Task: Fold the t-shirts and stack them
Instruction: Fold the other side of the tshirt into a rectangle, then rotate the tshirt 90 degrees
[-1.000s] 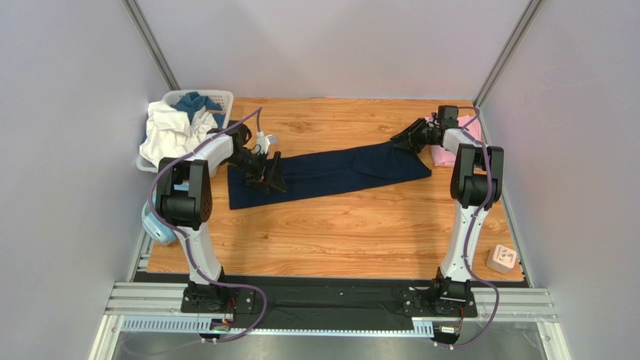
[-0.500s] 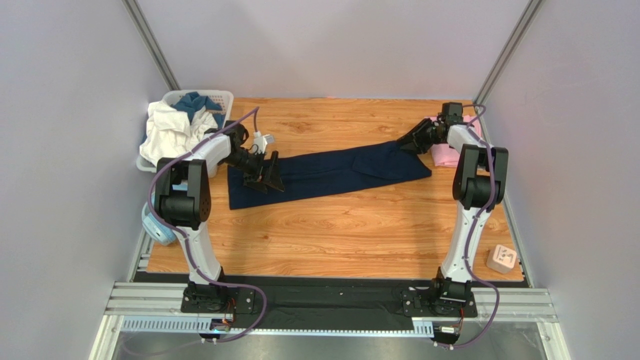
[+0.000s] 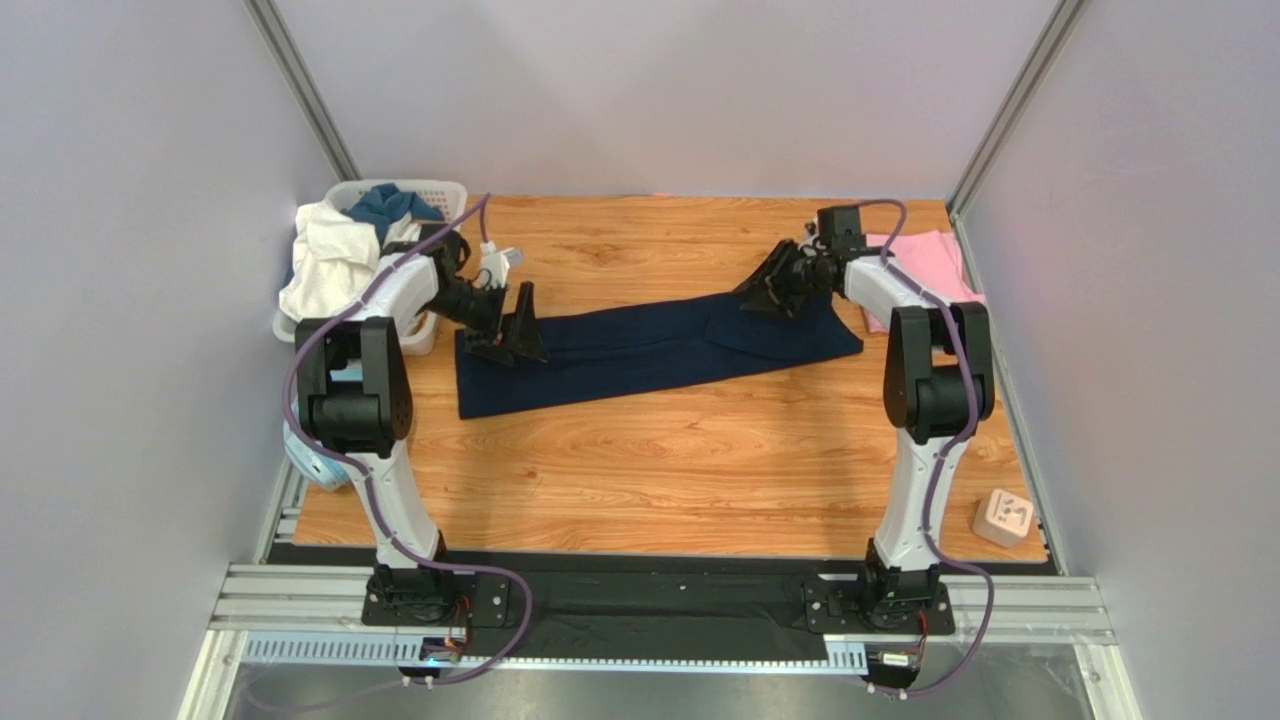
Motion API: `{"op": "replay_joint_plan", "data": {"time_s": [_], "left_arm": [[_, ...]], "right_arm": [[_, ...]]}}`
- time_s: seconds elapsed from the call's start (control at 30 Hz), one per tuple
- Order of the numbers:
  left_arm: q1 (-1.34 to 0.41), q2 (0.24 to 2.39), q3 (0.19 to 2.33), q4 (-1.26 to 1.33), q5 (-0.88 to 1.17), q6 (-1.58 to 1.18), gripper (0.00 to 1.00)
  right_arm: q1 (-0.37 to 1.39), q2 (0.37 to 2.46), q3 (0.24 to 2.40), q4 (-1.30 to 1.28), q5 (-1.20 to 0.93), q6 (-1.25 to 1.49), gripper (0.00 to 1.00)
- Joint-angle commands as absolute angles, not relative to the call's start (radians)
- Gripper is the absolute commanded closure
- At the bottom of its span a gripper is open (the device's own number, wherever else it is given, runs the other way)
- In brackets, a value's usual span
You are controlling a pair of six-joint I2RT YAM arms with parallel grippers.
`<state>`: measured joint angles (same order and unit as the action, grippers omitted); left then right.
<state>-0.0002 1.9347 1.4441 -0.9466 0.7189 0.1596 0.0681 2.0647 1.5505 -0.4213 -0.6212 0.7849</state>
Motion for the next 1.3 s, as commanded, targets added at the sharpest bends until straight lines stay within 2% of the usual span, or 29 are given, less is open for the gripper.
{"op": "replay_joint_plan", "data": {"time_s": [0.0, 0.27, 0.5, 0.83, 1.07, 1.27], "left_arm": [[0.037, 1.944, 1.575, -0.995, 0.713, 0.224, 0.00], [0.038, 1.924, 1.631, -1.032, 0.722, 0.238, 0.00], [-0.035, 1.810, 1.507, -1.066, 0.683, 0.359, 0.00], [-0.046, 1.735, 1.344, -0.936, 0.433, 0.446, 0.00], [-0.052, 1.796, 1.462, -0.923, 0.367, 0.463, 0.00], [-0.067, 1.896, 1.526, -0.919, 0.292, 0.488, 0.00]], "right_arm": [[0.067, 2.108, 1.488, -0.397, -0.620, 0.841, 0.61], [0.089, 2.216, 1.574, -0.477, -0.601, 0.813, 0.60], [0.100, 2.276, 1.672, -0.629, -0.548, 0.744, 0.60], [0.074, 2.057, 1.701, -0.756, -0.456, 0.700, 0.57], [0.041, 2.011, 1.594, -0.775, -0.390, 0.675, 0.57], [0.021, 2.069, 1.615, -0.819, -0.365, 0.663, 0.58]]}}
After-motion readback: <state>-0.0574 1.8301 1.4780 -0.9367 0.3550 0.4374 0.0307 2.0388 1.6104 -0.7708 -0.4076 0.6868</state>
